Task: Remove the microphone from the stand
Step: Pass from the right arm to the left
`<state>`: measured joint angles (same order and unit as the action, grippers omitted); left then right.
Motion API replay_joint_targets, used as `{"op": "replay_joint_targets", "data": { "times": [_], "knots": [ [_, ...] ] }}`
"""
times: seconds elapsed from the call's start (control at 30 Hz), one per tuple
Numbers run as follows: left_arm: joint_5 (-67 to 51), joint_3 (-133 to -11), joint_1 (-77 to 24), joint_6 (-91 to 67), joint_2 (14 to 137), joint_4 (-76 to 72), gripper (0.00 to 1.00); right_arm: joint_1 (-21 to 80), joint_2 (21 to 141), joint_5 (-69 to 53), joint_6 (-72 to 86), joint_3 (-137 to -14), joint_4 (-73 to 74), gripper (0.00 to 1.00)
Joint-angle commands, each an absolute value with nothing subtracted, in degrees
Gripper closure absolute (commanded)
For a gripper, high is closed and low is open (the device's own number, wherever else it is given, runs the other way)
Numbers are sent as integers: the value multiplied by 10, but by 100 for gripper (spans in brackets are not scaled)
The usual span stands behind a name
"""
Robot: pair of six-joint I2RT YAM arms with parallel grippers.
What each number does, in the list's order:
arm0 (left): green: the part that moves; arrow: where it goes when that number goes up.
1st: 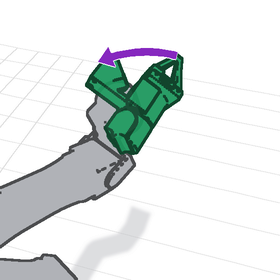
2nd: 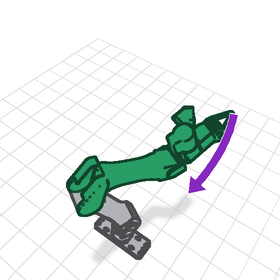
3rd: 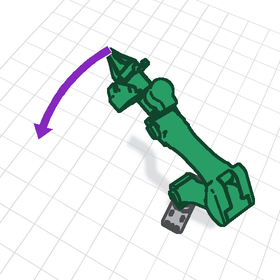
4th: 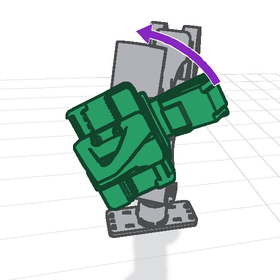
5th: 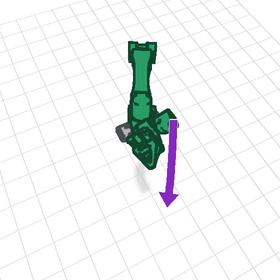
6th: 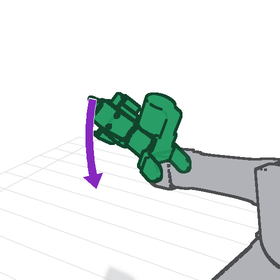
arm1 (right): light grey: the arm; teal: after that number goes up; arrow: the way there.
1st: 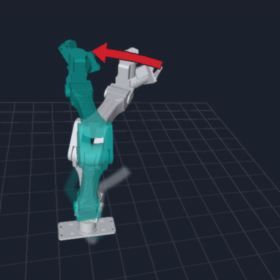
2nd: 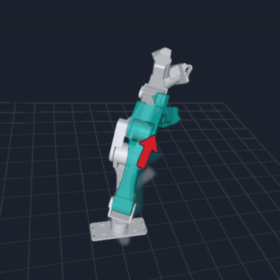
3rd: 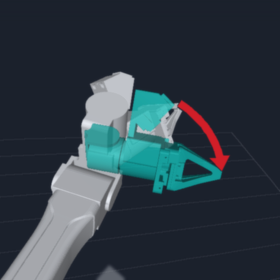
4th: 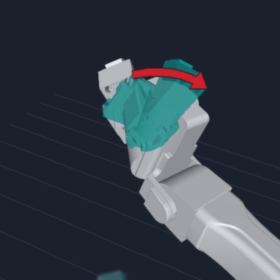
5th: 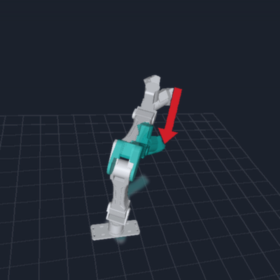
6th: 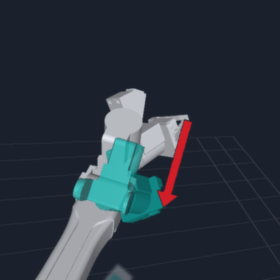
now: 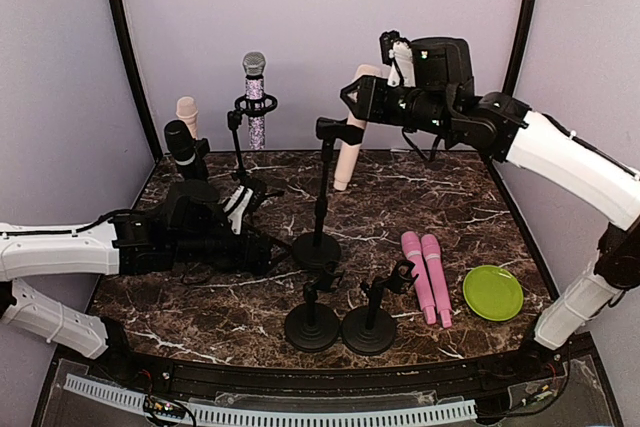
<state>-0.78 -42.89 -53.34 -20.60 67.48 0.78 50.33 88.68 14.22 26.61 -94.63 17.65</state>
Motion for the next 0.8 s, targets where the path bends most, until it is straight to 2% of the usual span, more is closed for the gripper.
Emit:
{"op": "replay_joint_targets", "data": {
  "times": [0.0,0.17,0.43,0.63,0.77],
  "knots": [
    [-57,-432,-532,-164,693,-81,14,507,835,120,317,-938,71,100],
    [-74,-437,-532,-152,723,-138,13,509,828,85,344,-947,63,100],
    [27,-454,-532,-131,751,-138,11,514,811,55,372,-950,64,100],
    [47,-443,-532,-126,766,-160,11,515,800,49,388,-954,65,100],
    [29,-419,-532,-128,771,-205,15,515,797,52,392,-958,71,100]
  ]
}}
